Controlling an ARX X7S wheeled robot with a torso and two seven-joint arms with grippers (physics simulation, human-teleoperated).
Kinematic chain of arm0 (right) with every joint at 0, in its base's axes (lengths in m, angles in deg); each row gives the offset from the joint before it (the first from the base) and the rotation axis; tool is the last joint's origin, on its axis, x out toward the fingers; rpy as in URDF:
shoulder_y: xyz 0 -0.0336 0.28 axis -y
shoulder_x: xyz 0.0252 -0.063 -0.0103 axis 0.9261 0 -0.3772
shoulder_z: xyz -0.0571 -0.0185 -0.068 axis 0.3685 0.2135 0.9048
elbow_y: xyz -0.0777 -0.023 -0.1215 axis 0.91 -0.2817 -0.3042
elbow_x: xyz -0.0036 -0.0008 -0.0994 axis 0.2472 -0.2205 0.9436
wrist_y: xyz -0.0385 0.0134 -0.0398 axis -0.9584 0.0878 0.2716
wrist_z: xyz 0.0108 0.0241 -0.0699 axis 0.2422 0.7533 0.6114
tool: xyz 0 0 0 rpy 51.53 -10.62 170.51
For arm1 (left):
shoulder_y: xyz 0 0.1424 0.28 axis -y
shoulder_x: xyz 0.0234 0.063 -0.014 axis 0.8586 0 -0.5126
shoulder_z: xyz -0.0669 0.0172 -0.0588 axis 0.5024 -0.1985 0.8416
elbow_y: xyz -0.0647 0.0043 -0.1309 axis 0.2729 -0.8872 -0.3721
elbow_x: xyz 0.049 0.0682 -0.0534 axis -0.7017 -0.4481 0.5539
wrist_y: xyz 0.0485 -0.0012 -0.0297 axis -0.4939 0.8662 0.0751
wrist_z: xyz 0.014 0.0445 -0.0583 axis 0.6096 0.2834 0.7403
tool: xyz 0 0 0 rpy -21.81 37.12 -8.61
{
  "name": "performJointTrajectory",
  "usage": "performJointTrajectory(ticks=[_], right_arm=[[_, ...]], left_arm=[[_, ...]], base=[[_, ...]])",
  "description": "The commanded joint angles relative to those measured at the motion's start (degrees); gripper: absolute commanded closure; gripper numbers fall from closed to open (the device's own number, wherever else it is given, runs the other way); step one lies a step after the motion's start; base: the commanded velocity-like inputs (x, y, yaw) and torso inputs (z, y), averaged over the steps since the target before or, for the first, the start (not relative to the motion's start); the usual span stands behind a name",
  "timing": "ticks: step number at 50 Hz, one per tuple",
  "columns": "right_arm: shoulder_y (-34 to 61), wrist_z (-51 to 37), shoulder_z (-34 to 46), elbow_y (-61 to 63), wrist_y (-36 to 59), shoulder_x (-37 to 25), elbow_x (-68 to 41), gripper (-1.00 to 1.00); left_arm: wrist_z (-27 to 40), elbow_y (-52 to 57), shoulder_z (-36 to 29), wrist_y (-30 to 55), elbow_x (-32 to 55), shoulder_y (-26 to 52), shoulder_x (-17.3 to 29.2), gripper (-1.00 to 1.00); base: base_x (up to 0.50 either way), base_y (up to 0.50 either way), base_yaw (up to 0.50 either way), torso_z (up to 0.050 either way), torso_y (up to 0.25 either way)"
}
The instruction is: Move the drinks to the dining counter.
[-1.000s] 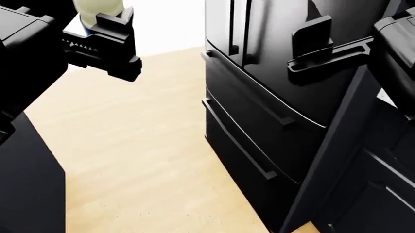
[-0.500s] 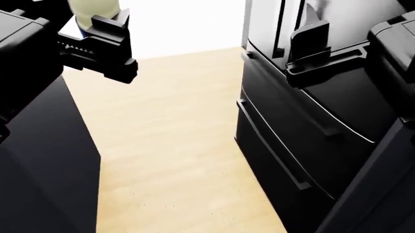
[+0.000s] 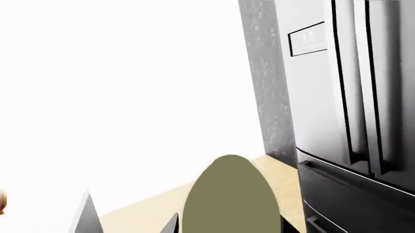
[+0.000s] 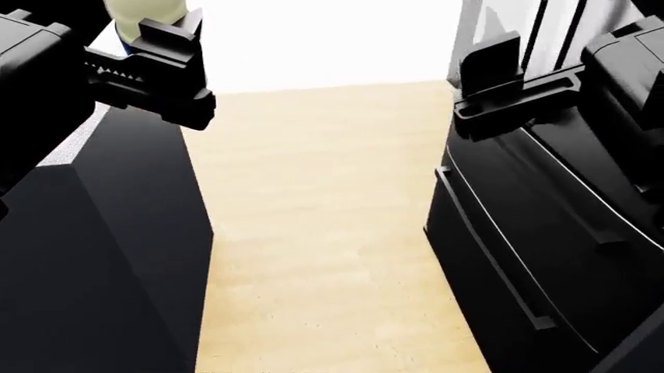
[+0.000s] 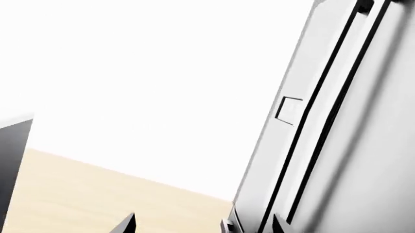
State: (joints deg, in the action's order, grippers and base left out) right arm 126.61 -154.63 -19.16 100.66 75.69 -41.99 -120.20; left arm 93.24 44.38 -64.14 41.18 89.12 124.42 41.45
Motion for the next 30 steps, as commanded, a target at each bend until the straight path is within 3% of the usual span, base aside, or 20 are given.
performJointTrajectory(ticks=[1, 30], right_arm=[[0.92, -0.39, 0.08, -0.37, 0.73, 0.45, -0.7, -1.0], [-0.29, 0.22, 0.42, -0.31, 0.73, 0.82, 0.63, -1.0]], left_arm=[[0.56, -0.55, 0.75, -0.51, -0.69, 0.73, 0.12, 1.0], [0.9, -0.22, 0.53, -0.81, -0.7, 0.27, 0.01, 1.0]], base=[[0.0, 0.0, 0.5, 0.0, 0.0], [0.0, 0.0, 0.5, 0.0, 0.001]])
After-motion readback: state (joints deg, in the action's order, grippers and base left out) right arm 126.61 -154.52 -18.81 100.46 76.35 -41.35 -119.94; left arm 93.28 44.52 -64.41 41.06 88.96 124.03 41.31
